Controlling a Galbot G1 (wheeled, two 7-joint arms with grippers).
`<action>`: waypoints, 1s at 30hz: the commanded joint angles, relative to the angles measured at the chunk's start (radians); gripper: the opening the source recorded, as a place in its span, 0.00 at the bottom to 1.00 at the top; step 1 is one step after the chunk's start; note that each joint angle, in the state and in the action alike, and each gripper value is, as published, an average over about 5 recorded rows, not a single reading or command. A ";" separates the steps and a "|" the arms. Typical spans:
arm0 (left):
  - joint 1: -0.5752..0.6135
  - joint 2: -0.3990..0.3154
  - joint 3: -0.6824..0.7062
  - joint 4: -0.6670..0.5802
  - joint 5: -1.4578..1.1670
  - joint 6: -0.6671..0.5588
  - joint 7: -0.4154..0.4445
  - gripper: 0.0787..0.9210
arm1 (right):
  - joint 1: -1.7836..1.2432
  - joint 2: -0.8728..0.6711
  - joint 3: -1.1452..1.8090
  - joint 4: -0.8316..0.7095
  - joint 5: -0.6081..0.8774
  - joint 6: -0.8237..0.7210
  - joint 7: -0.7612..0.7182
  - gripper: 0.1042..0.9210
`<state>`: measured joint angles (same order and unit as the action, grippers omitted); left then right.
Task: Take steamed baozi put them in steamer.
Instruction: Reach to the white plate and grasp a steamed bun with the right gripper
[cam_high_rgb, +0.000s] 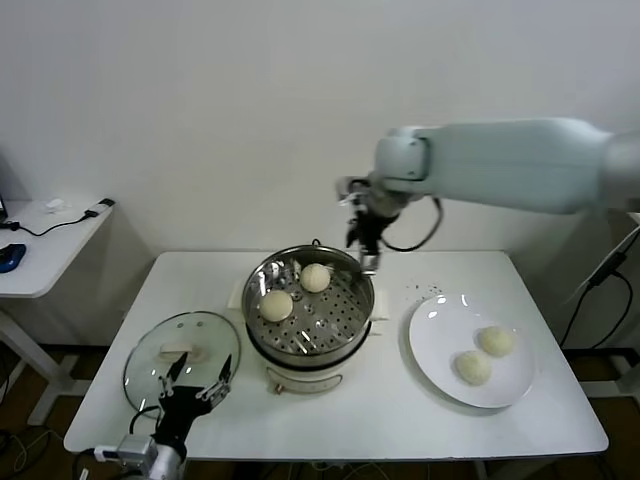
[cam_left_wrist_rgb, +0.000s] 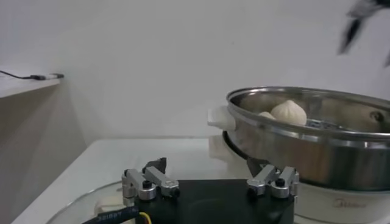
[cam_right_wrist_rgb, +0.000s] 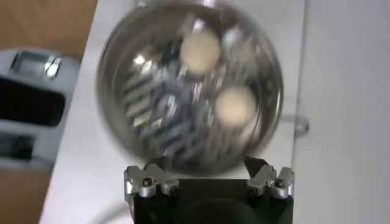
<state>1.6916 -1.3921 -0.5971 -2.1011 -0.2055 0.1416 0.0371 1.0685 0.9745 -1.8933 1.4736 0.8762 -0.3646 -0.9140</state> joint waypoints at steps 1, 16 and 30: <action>0.002 0.000 -0.001 0.003 0.000 -0.001 0.000 0.88 | 0.070 -0.374 -0.199 0.185 -0.208 0.052 -0.040 0.88; 0.012 -0.007 -0.012 0.004 -0.003 0.002 -0.001 0.88 | -0.590 -0.450 0.259 -0.012 -0.478 0.001 0.037 0.88; 0.002 -0.004 -0.007 0.015 -0.002 0.004 0.005 0.88 | -0.720 -0.381 0.393 -0.107 -0.481 -0.037 0.089 0.88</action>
<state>1.6938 -1.3971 -0.6043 -2.0891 -0.2078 0.1445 0.0416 0.4620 0.5969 -1.5903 1.4123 0.4324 -0.3941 -0.8418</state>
